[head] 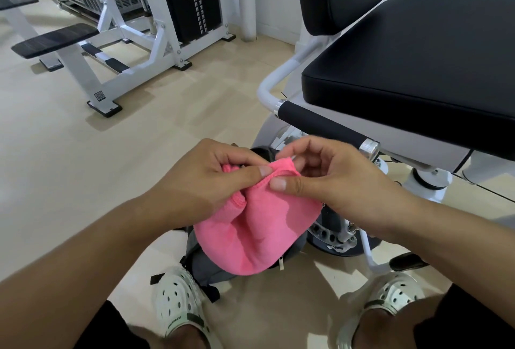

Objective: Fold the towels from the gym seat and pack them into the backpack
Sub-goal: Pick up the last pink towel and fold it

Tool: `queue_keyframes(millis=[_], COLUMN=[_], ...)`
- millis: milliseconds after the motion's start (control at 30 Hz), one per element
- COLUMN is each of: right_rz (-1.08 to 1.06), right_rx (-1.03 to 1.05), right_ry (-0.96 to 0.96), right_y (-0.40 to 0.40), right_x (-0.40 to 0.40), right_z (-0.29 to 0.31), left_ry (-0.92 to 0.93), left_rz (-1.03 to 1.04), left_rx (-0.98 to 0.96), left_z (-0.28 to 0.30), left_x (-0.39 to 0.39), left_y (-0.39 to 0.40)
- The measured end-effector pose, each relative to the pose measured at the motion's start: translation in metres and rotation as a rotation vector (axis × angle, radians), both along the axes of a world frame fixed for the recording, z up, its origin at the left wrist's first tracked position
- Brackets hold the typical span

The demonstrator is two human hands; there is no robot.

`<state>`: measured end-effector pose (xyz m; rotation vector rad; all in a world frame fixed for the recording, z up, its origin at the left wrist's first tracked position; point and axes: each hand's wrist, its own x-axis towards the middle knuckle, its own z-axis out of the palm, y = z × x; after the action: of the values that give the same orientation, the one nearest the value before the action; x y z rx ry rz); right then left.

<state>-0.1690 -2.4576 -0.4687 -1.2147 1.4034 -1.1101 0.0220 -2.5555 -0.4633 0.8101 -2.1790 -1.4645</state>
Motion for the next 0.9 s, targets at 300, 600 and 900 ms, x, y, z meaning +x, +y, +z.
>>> queue_keyframes(millis=[300,600,900], right_rz=[-0.029,-0.068,-0.249], right_rx=[-0.079,0.078,0.329], right_ry=[0.077,0.069,-0.118], right_y=[0.007,0.012,0.002], right_x=[0.002,0.0,-0.018], right_z=[0.015,-0.018,-0.044], left_ry=[-0.18,-0.516,-0.36], left_rz=[0.36,0.397,0.359], left_rx=[-0.188,-0.123,-0.016], left_z=[0.008,-0.01,-0.017], left_x=[0.007,0.07,0.087], left_y=[-0.024,-0.087,-0.091])
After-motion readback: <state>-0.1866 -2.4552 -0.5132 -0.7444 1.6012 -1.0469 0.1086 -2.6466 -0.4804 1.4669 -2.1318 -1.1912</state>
